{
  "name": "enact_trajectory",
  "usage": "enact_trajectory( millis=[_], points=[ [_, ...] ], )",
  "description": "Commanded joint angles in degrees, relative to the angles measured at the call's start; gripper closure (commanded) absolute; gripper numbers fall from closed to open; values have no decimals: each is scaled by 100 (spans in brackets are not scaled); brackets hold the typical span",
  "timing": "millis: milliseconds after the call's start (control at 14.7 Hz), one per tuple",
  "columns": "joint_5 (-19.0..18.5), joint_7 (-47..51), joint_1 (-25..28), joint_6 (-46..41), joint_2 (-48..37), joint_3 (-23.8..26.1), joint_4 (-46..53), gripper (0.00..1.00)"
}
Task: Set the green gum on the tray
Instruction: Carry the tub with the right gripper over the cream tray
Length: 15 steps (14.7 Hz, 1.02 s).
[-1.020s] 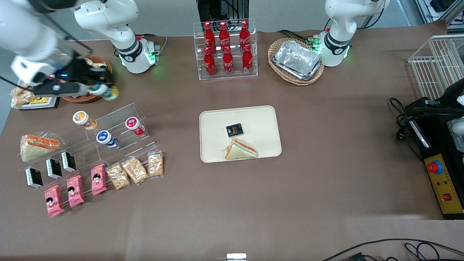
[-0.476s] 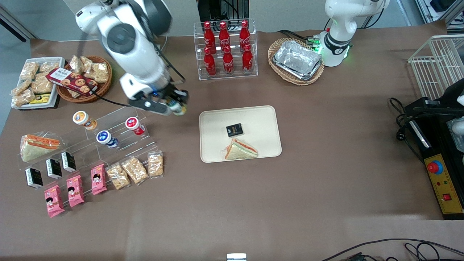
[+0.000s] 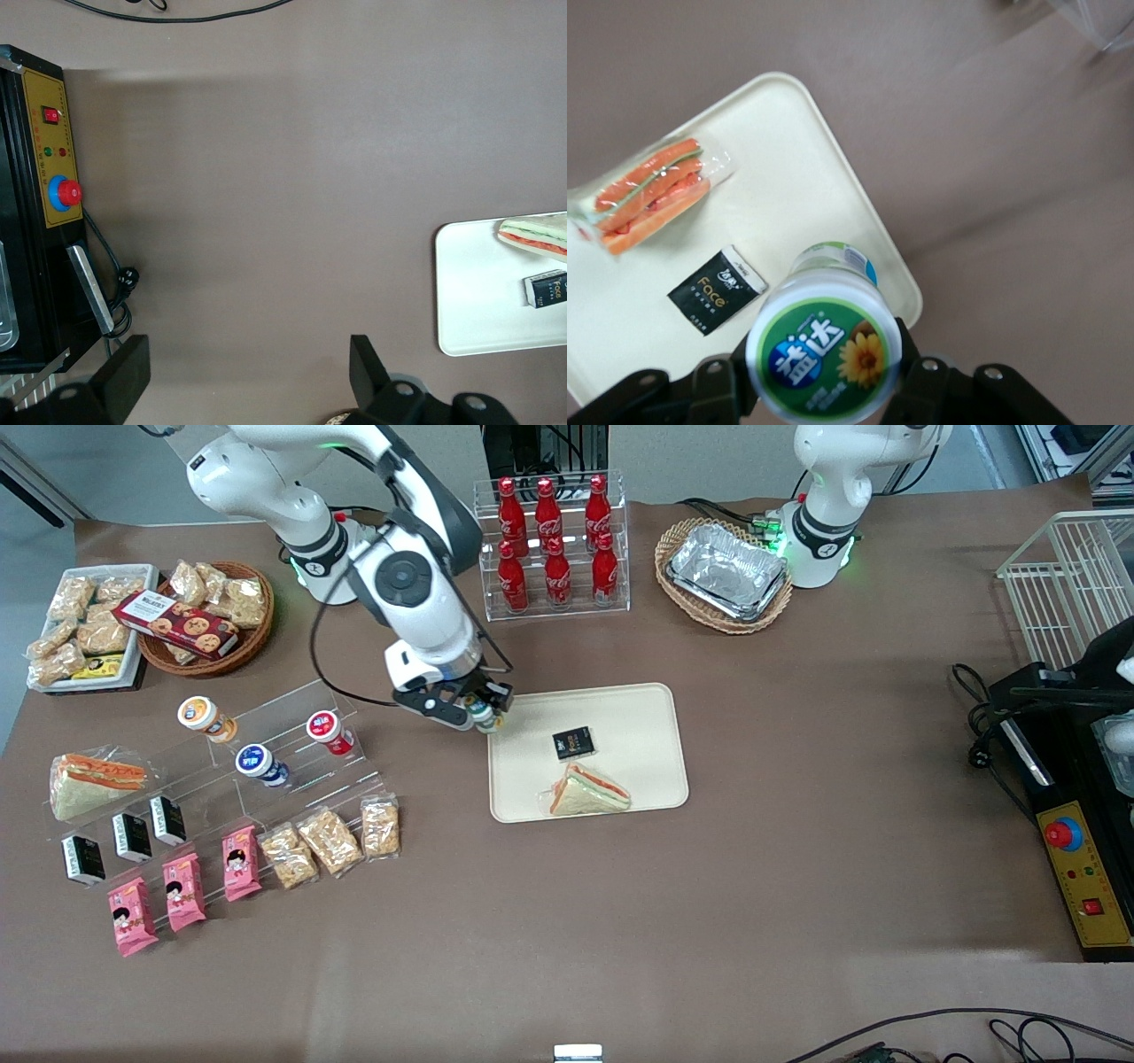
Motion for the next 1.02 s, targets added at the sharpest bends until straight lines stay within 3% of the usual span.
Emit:
enact_trajectory(
  millis=[0, 340, 680, 748, 816, 952],
  points=[
    [72, 221, 220, 724, 313, -82, -242, 56],
    [72, 528, 440, 1490, 744, -83, -445, 55],
    [72, 555, 554, 1596, 885, -83, -506, 49],
    [72, 555, 554, 1614, 876, -83, -515, 36],
    [72, 563, 554, 1614, 885, -83, -515, 0],
    [72, 572, 554, 1614, 903, -91, -507, 0]
  ],
)
